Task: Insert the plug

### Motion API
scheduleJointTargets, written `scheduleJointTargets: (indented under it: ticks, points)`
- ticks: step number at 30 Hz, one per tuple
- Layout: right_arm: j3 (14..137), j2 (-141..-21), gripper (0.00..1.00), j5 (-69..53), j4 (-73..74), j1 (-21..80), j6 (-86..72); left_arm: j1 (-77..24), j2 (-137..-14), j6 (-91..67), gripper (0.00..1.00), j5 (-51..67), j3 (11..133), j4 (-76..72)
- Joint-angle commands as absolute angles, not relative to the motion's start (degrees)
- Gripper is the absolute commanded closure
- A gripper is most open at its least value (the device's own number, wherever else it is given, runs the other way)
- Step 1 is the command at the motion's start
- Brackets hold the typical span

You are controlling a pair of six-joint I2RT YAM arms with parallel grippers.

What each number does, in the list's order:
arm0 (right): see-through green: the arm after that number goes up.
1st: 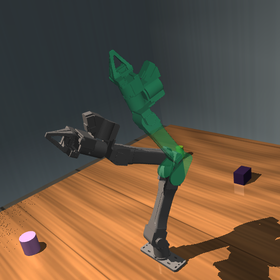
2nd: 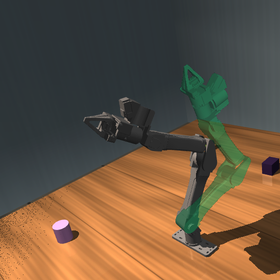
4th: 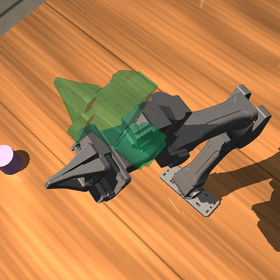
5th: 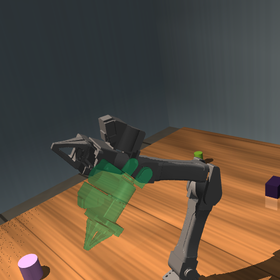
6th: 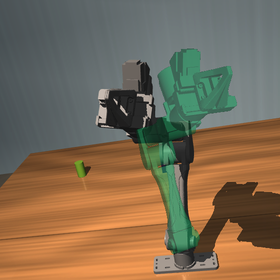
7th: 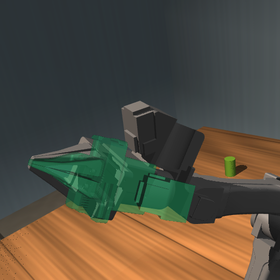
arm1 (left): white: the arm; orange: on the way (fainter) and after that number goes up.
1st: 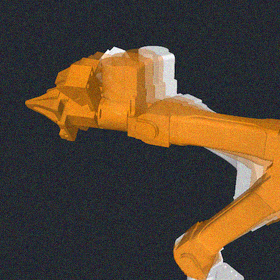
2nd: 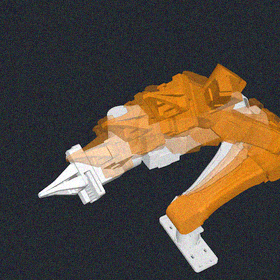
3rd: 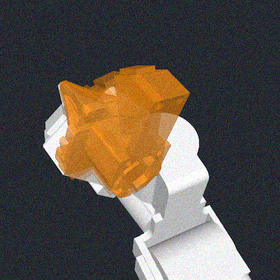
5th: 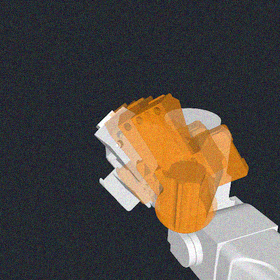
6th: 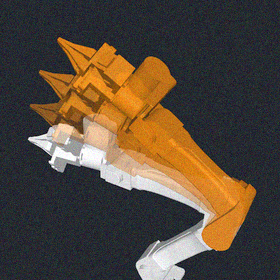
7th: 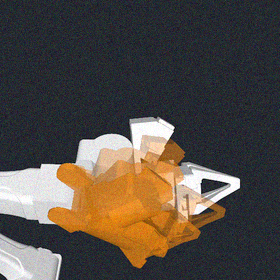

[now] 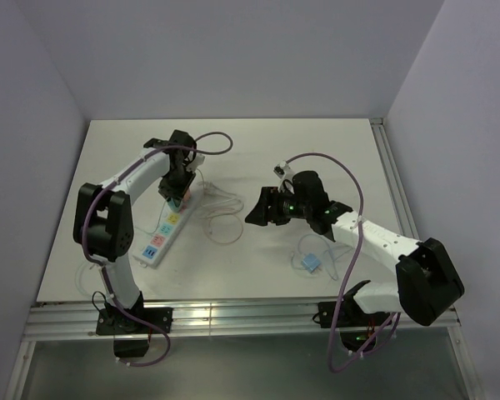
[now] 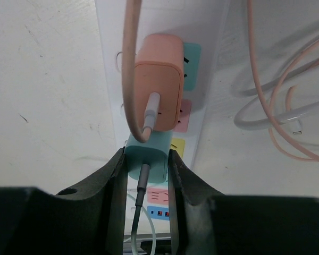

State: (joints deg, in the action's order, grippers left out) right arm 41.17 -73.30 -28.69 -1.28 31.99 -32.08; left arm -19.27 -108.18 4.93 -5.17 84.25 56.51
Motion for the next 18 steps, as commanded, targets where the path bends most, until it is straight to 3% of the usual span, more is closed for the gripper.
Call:
scheduleJointTargets:
  ticks: [1,9,18]
  points:
    - [43.9,-74.4,0.25,-29.1,-2.5,31.6,-31.9,-20.7,-116.8,4.5,1.00,-1.6,77.6,52.7]
    - [45.7,-77.9,0.26,-29.8,-4.4,33.4,-34.3,-22.8,-116.6,3.5,1.00,-9.0,72.9,49.9]
    - [46.2,-75.8,0.26,-28.1,-2.4,33.5,-33.6,-19.1,-121.5,4.8,1.00,-5.4,75.7,49.0]
